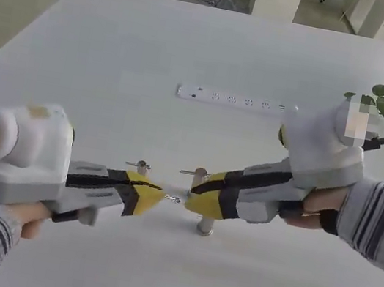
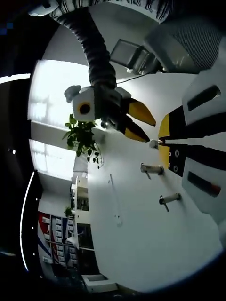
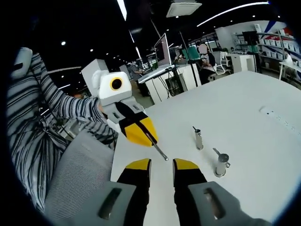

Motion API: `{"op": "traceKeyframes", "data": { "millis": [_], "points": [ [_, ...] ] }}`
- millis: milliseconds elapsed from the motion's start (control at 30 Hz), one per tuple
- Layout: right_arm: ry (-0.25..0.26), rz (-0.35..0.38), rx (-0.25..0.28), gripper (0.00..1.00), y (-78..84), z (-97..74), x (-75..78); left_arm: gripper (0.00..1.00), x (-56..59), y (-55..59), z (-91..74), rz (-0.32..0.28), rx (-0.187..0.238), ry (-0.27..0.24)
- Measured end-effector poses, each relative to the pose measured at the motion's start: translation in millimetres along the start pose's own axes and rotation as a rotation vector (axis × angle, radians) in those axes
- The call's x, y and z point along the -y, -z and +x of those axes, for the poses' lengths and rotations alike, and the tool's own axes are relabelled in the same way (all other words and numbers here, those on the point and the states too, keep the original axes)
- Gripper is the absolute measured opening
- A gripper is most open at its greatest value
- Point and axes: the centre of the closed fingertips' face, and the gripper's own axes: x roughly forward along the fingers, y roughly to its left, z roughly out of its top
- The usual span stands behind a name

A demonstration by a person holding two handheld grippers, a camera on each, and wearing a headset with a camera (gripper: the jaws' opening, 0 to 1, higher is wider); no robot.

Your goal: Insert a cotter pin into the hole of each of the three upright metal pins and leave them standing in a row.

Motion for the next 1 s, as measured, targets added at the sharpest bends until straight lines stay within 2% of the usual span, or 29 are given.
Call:
{"op": "traceKeyframes", "data": {
  "millis": [167, 233, 500, 700, 800, 900, 1000],
  "points": [
    [-0.024, 0.015, -0.013, 0.12, 11.6, 0.0, -5.7, 0.0, 8.0, 1.6, -1.3, 0.011, 0.001, 0.039],
    [-0.028, 0.024, -0.011, 0.12, 15.1, -1.2, -3.4, 0.0, 12.5, 1.7, -1.9, 0.019, 0.001, 0.058],
    [-0.09, 0.064, 0.013, 0.1, 19.1, 3.4, -12.7, 0.0, 28.5, -0.3, -3.5, 0.005, 0.021, 0.127],
    [-0.119, 0.045, 0.024, 0.06, 15.1, 6.6, -23.3, 0.0, 35.1, -3.6, -4.4, -0.016, 0.042, 0.158],
    [-0.127, 0.036, 0.03, 0.04, 13.3, 6.7, -23.2, 0.0, 37.8, -6.5, -4.7, -0.035, 0.061, 0.172],
    [-0.138, 0.02, 0.055, 0.01, 7.0, 6.9, -29.3, 0.0, 39.2, -8.4, -4.7, -0.052, 0.071, 0.181],
    [-0.136, 0.018, 0.053, 0.01, 6.2, 6.5, -30.6, 0.0, 38.9, -9.7, -6.4, -0.077, 0.082, 0.19]
  ]
}}
